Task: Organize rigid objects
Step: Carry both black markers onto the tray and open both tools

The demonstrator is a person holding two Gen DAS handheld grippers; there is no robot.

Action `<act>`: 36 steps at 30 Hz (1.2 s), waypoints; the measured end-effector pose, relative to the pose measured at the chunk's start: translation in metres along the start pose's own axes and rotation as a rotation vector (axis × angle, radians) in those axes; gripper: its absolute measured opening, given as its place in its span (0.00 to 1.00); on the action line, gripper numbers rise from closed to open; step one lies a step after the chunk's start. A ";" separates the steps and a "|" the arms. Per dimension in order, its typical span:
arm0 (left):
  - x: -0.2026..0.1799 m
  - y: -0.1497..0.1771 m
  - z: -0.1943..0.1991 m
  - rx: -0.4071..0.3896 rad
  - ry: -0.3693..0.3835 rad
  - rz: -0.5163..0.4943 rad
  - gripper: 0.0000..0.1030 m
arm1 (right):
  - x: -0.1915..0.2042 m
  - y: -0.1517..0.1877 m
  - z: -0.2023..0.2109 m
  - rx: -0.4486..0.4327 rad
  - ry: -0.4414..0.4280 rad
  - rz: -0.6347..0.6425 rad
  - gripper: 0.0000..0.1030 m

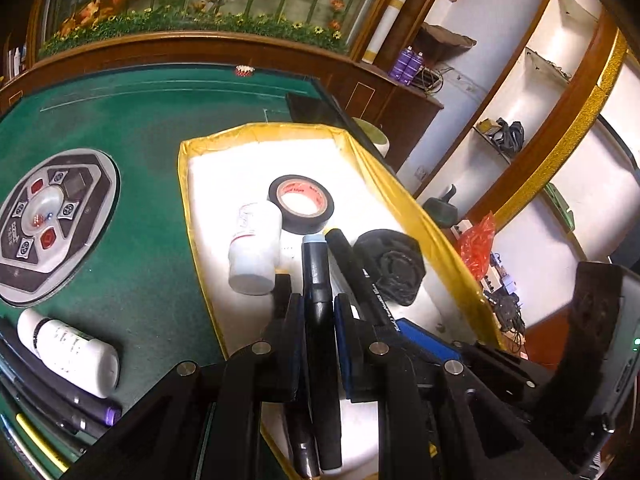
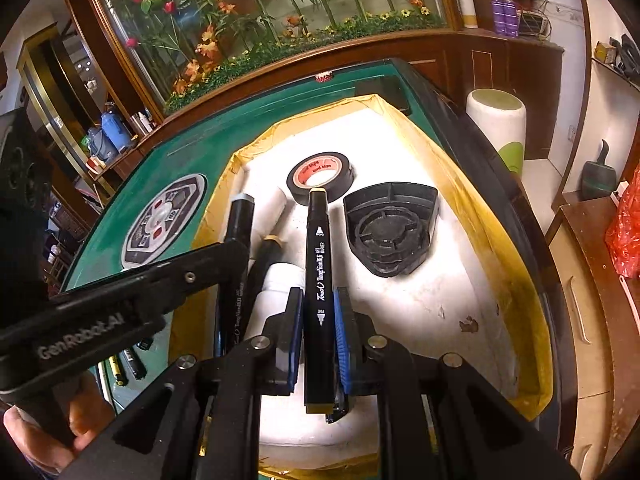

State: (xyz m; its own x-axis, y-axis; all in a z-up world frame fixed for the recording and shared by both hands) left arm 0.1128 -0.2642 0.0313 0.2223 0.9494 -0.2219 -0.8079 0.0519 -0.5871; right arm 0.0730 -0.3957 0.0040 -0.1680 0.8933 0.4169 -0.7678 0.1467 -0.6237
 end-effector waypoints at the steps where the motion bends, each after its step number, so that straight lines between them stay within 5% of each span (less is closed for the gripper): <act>1: 0.001 0.000 -0.002 0.004 0.001 0.002 0.14 | 0.000 0.000 -0.001 0.003 0.004 0.000 0.14; 13: 0.003 0.002 -0.010 0.023 -0.002 -0.005 0.16 | -0.002 -0.001 -0.002 0.002 0.021 -0.009 0.15; 15: 0.004 0.002 -0.011 0.023 -0.001 0.000 0.30 | -0.003 -0.002 -0.001 -0.006 0.021 -0.011 0.15; 18: 0.007 0.002 -0.009 0.017 -0.004 0.007 0.35 | -0.004 -0.003 0.002 -0.019 0.012 -0.019 0.15; 36: 0.029 0.040 0.055 -0.028 -0.038 0.018 0.44 | 0.005 -0.004 0.008 -0.059 -0.018 0.008 0.15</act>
State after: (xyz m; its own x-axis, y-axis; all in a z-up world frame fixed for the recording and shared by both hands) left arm 0.0571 -0.2181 0.0444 0.1865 0.9612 -0.2034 -0.7961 0.0265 -0.6045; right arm 0.0704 -0.3950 0.0146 -0.1850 0.8870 0.4231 -0.7286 0.1651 -0.6647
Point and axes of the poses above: each gripper's, at about its wrist camera, not at the fingertips, and z roughly against the way its jaws point, x to its left, y to its underside, the point moved 3 cm from there along -z, roughly the way its jaws point, and after that the axes turned 9 degrees about -y, right-handed, at the moved point
